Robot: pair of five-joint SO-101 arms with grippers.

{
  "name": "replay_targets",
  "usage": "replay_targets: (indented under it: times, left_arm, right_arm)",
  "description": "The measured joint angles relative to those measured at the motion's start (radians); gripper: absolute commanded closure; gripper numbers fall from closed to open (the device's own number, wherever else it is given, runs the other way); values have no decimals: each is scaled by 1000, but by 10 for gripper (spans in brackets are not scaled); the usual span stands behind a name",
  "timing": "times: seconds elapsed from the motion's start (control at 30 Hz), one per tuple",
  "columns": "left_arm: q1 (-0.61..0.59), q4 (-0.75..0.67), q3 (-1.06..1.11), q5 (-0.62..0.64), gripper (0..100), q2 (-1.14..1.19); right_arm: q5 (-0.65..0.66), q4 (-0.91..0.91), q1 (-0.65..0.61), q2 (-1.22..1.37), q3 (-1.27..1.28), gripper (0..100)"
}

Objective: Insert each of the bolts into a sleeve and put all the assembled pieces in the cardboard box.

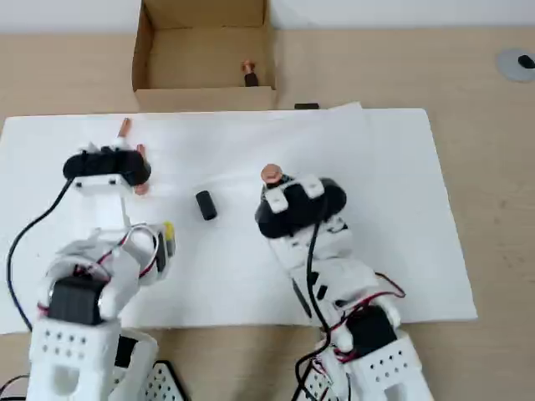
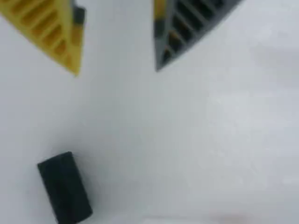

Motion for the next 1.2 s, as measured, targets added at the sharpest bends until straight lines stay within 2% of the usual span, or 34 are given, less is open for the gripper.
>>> replay_targets:
  times: [0.33, 0.5, 0.77, 0.87, 1.07, 1.2]
  left_arm:
    - [-6, -253, 236, 2, 881, 38]
    - [-6, -405, 350, 2, 881, 40]
    - [-6, -474, 371, 2, 882, 40]
    - [-6, -476, 381, 2, 882, 41]
    - [-6, -574, 471, 2, 882, 41]
    - [-6, -631, 517, 2, 882, 41]
  right_arm:
    - [5, -28, 0, 697, -500, 989]
    - [101, -152, 11, 1082, -802, 989]
    - [141, -267, 54, 1631, -1261, 988]
    - [84, -310, 87, 1814, -1425, 988]
    - [-146, -318, 132, 2128, -1751, 988]
    - [-203, -269, 133, 2295, -1938, 986]
